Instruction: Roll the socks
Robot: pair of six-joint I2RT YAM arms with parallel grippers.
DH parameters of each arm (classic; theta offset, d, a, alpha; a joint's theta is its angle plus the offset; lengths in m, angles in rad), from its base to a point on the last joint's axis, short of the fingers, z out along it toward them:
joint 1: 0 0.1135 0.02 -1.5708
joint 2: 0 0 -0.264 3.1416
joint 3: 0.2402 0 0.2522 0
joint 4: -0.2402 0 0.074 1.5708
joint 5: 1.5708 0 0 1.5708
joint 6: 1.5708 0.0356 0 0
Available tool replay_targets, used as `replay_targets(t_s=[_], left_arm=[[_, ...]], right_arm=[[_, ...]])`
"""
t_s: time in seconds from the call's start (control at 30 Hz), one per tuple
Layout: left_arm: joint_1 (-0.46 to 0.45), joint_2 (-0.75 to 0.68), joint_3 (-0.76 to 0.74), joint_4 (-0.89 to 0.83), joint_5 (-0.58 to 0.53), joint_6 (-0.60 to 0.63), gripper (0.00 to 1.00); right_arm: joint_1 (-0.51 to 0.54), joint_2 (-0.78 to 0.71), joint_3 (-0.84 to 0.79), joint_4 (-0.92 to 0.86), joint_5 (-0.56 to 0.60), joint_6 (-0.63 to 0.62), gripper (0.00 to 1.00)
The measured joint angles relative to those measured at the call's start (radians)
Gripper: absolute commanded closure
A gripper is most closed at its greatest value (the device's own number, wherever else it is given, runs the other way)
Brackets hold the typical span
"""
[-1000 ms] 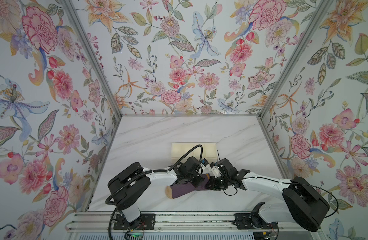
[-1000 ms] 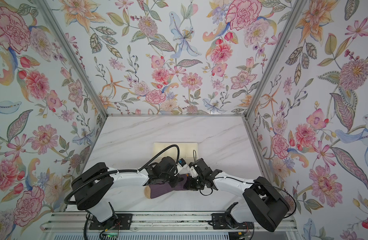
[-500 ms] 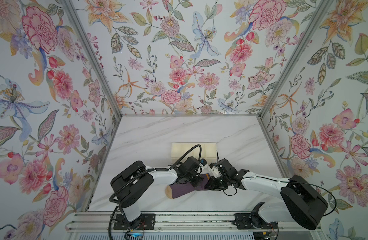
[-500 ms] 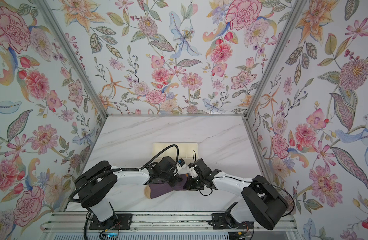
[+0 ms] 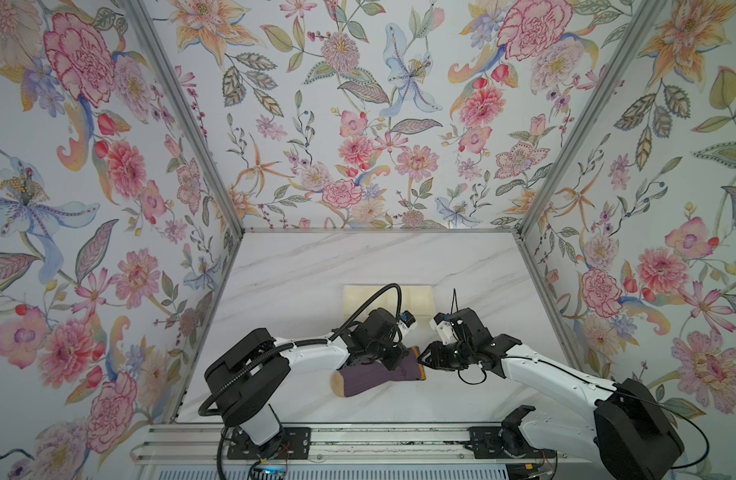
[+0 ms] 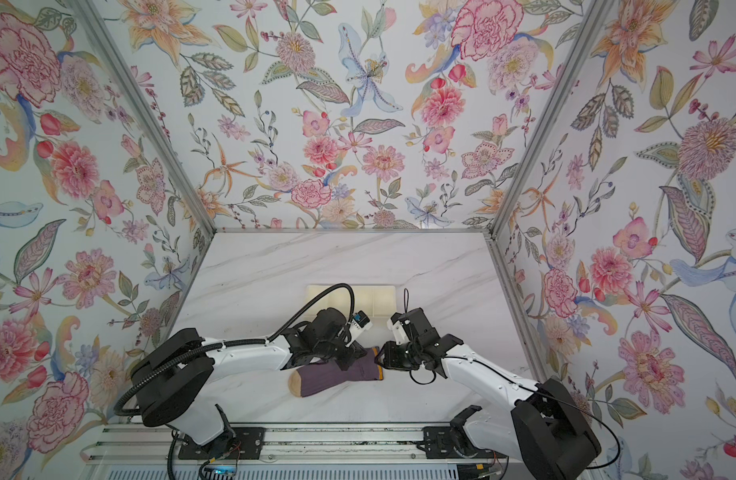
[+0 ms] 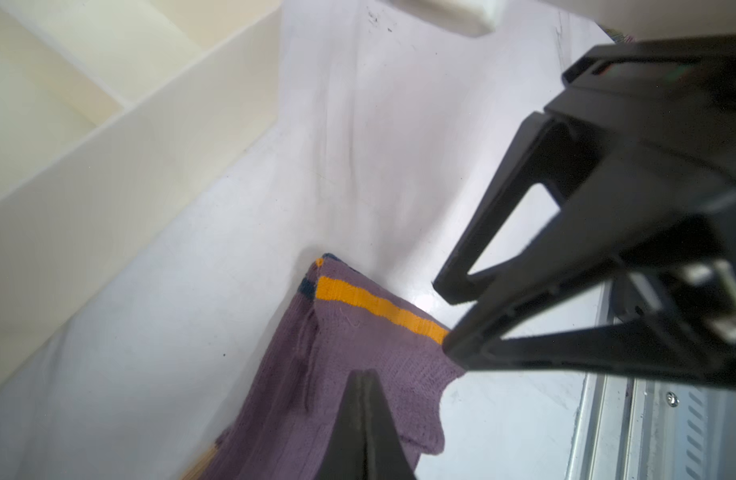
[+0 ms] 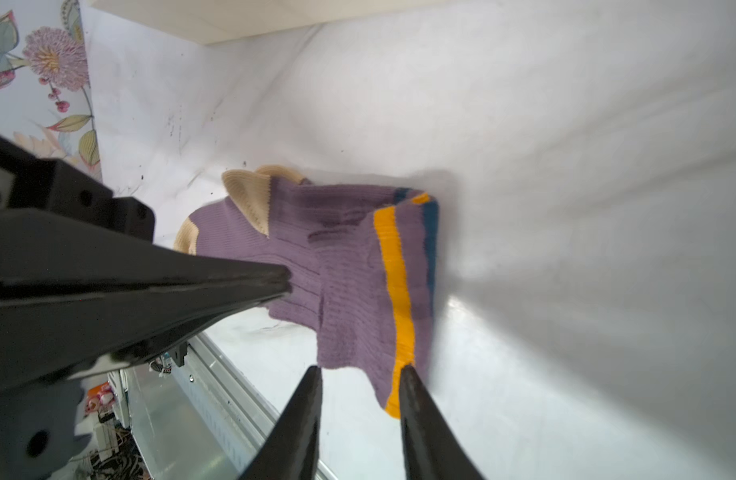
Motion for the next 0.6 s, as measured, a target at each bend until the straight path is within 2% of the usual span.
replay_targets(t_s=[0.27,0.6], left_arm=[[-0.033,-0.001,0.0,-0.066,-0.004,0.019,0.96],[-0.034,0.035,0.0,-0.072,-0.011,0.019,0.97]], right_arm=[[-0.011,-0.001,-0.016,-0.037,0.016,-0.006,0.64],[-0.011,0.029,-0.047,0.004,0.007,-0.004,0.64]])
